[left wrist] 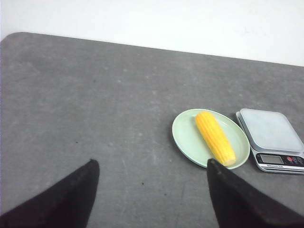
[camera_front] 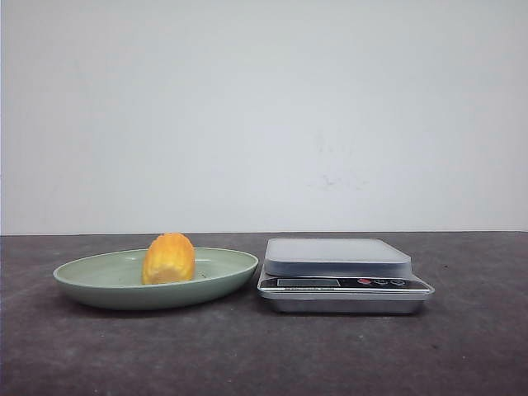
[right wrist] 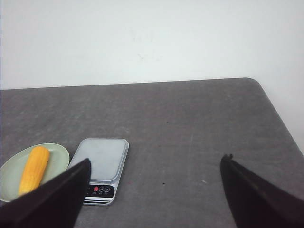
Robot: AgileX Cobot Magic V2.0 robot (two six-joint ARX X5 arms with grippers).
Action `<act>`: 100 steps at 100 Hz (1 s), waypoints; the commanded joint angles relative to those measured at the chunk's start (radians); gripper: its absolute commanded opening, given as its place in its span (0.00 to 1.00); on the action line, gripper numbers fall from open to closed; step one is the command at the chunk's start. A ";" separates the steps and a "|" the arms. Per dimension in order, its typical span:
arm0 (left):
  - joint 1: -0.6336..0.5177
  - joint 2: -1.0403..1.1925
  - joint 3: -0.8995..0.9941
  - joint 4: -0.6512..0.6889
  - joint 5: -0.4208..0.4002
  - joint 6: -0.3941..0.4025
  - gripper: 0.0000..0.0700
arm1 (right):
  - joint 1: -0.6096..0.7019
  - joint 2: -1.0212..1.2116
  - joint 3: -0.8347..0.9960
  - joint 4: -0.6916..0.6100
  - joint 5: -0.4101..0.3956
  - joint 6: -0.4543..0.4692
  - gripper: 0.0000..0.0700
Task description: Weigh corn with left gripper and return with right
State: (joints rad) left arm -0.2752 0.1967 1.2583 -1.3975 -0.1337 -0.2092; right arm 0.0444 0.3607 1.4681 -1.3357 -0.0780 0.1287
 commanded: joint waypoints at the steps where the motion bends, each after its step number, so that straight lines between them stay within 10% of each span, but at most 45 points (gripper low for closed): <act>1: -0.002 0.007 0.007 0.010 0.004 0.006 0.61 | -0.001 -0.014 -0.010 -0.024 0.000 0.014 0.78; 38: -0.002 0.006 -0.032 0.076 0.004 0.014 0.60 | -0.001 -0.108 -0.303 0.085 -0.001 0.016 0.71; 46: -0.002 0.006 -0.034 0.095 0.004 0.016 0.46 | -0.001 -0.117 -0.341 0.104 -0.003 0.021 0.51; 56: -0.002 0.006 -0.034 0.109 0.005 0.036 0.00 | -0.001 -0.123 -0.357 0.109 -0.001 0.021 0.00; 100: -0.002 0.006 -0.031 0.094 0.004 0.017 0.02 | -0.001 -0.126 -0.356 0.125 0.000 0.028 0.01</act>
State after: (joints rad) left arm -0.2752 0.1963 1.2140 -1.3064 -0.1314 -0.1917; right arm 0.0444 0.2390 1.0969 -1.2232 -0.0784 0.1440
